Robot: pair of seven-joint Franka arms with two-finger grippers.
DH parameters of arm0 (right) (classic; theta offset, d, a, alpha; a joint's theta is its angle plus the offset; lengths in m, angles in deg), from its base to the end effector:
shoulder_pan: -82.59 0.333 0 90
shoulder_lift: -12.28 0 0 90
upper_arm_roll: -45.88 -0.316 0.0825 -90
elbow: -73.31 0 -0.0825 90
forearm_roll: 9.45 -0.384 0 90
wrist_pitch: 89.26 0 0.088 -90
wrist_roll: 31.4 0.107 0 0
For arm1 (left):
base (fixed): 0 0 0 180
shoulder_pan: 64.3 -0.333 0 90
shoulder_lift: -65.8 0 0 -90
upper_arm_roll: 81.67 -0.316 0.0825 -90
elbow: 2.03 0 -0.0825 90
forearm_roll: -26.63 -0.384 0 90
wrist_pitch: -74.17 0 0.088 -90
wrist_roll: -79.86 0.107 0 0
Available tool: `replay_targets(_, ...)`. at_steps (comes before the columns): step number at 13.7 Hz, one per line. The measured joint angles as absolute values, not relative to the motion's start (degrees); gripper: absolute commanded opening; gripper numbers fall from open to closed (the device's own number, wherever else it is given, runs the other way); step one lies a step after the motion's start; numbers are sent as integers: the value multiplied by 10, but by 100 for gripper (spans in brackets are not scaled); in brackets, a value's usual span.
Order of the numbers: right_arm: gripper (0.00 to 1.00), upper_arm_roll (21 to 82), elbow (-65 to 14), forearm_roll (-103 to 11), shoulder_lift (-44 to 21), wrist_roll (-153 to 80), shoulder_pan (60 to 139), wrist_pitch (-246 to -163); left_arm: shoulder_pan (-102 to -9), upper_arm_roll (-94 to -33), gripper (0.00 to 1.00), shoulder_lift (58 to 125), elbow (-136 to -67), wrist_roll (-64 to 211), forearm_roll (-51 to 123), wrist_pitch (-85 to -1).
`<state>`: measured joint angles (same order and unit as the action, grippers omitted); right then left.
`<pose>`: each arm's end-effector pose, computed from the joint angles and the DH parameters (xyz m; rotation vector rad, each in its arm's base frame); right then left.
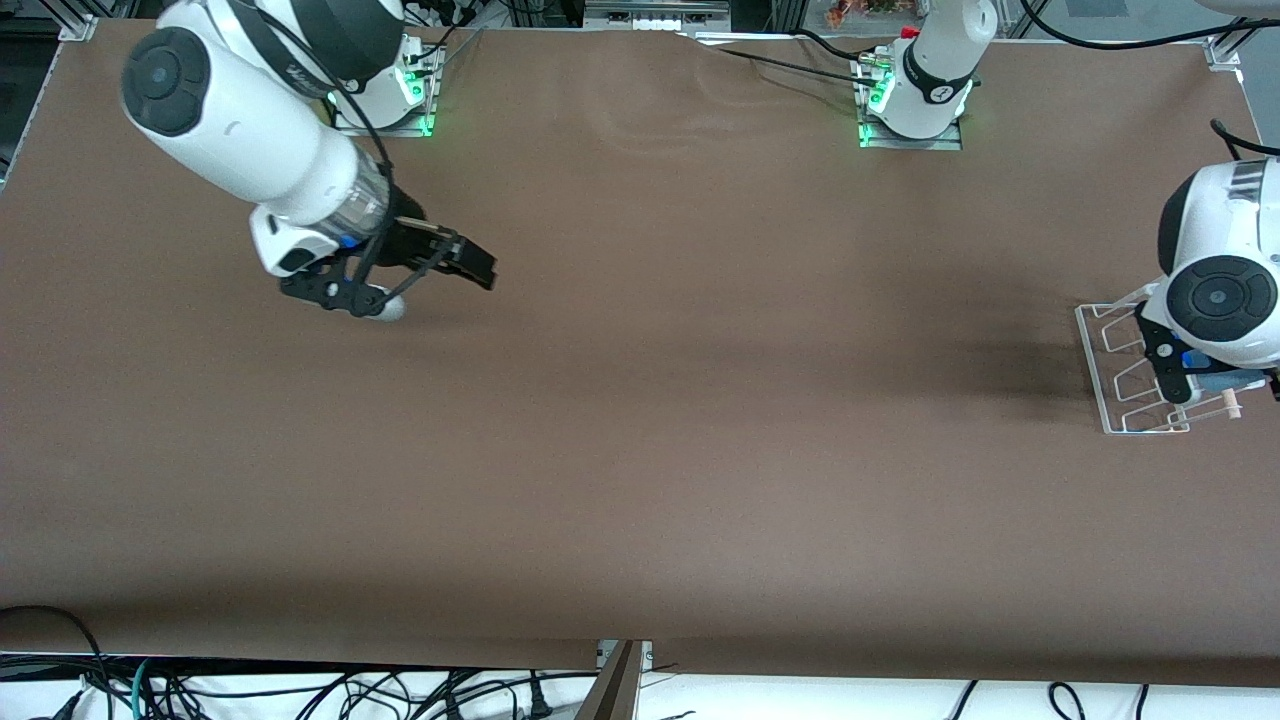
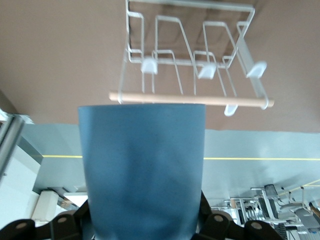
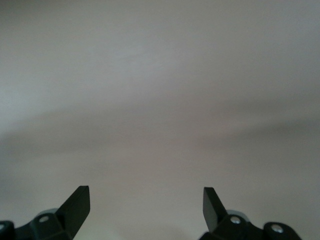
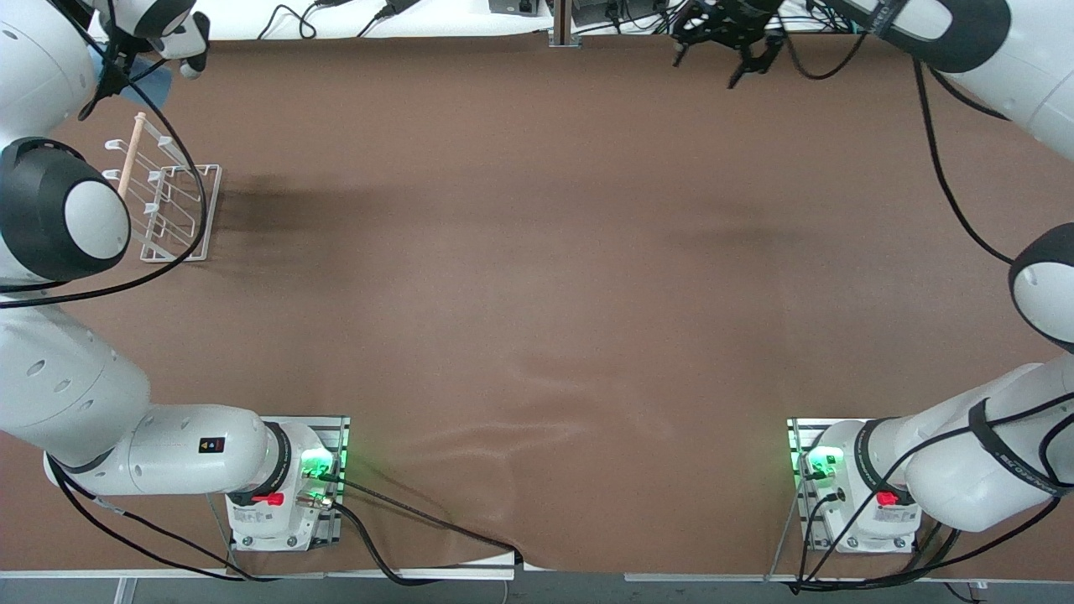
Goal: Transfer cup to left arm and place on rack
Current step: 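Carry the cup to the rack while the right gripper withdraws, then lower the cup onto a rack peg with the left gripper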
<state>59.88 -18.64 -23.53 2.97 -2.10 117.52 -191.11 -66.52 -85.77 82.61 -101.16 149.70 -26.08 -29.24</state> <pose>0.5623 0.2482 0.5358 -2.9369 0.2820 0.1059 0.6183 0.1316 0.4258 -1.8129 1.5952 0.9163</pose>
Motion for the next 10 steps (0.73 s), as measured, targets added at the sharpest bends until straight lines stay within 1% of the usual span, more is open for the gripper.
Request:
replay_targets(3, 100, 588, -188, -171, 72, -179, 1090, -1851, -673, -860, 0, 809, -1056, 1497, -311, -295)
replay_targets(6, 100, 542, -190, -123, 116, -265, 1004, -1820, -679, -860, 0, 801, -1100, 1479, -345, -304)
replay_targets(8, 100, 515, -193, -108, 129, -284, 981, -1818, -682, -860, 0, 794, -1136, 1449, -375, -319)
replay_targets(10, 100, 508, -195, -105, 130, -290, 978, -1818, -682, -860, 0, 775, -1179, 1418, -387, -333)
